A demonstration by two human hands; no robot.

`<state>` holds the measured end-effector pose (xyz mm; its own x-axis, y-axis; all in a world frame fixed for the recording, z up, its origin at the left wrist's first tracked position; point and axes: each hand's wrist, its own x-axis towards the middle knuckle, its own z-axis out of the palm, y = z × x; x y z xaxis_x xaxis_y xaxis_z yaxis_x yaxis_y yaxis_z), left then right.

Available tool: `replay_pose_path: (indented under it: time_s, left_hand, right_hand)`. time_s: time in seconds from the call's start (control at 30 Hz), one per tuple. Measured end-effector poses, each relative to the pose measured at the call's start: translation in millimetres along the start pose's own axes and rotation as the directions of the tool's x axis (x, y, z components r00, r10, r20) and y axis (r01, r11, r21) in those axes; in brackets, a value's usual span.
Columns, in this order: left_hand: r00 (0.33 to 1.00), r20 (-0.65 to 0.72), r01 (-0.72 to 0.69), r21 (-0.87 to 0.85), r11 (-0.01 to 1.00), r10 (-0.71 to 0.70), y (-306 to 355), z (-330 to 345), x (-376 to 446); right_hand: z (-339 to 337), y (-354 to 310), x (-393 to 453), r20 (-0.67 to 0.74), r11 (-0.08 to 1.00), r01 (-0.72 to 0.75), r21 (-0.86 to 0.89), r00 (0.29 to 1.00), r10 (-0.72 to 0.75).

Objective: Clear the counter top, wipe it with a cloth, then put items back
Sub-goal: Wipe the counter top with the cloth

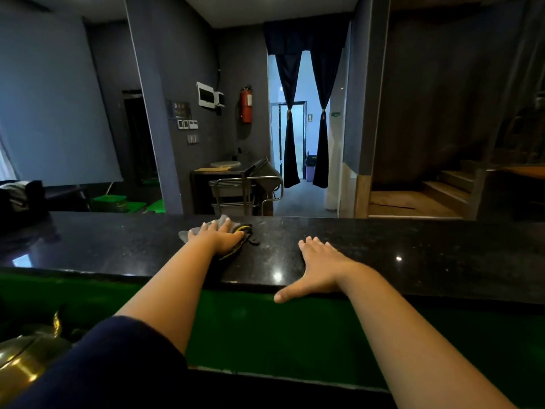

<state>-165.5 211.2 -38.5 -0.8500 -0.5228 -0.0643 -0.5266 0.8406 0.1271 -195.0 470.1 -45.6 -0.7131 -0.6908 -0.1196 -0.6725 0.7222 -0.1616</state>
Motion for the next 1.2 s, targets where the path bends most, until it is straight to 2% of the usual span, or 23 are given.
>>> replay_pose_path:
  time_s: [0.1,0.3,0.37,0.57,0.67,0.77,0.83,0.93,1.07,1.2]
  left_hand:
    - [0.999,0.016,0.049,-0.022,0.999,-0.049,5,-4,40]
    - [0.996,0.088,-0.018,0.032,0.999,0.015,30,-4,102]
    - [0.985,0.133,-0.113,0.032,0.993,0.108,47,-6,100]
    - [0.920,0.140,-0.368,-0.003,0.930,0.365,84,-3,55]
    - [0.882,0.165,-0.440,-0.049,0.897,0.442,97,-5,10]
    - [0.851,0.196,-0.443,-0.228,0.867,0.487,83,-6,-24]
    - [0.872,0.151,-0.414,-0.280,0.866,0.466,64,-6,-35]
    - [0.951,0.038,-0.296,-0.171,0.940,0.306,33,-5,-31]
    - [0.993,-0.032,-0.116,-0.079,0.990,0.114,17,0,-27]
    - [0.988,-0.063,-0.150,-0.094,0.984,0.144,29,3,-44]
  right_hand:
    - [3,-1,-2,-0.030,1.000,-0.001,0.008,1.000,0.001]
    - [7,0,-2,-0.057,0.999,0.013,0.041,0.998,-0.011]
    - [6,0,-2,-0.057,0.998,0.019,0.062,0.998,-0.016]
    - [4,-1,-3,-0.084,0.995,0.031,0.095,0.996,-0.023]
    - [2,-3,-7,-0.102,0.993,0.011,0.114,0.995,0.001]
    - [0,-6,-14,-0.100,0.991,-0.038,0.128,0.994,0.051]
    - [1,-7,-19,-0.099,0.989,-0.072,0.130,0.991,0.085]
    - [6,-4,-26,-0.089,0.992,-0.099,0.078,0.990,0.106]
    - [9,-4,-26,-0.104,0.992,-0.106,0.066,0.988,0.113]
    - [6,-7,-21,-0.104,0.992,-0.115,0.054,0.987,0.120]
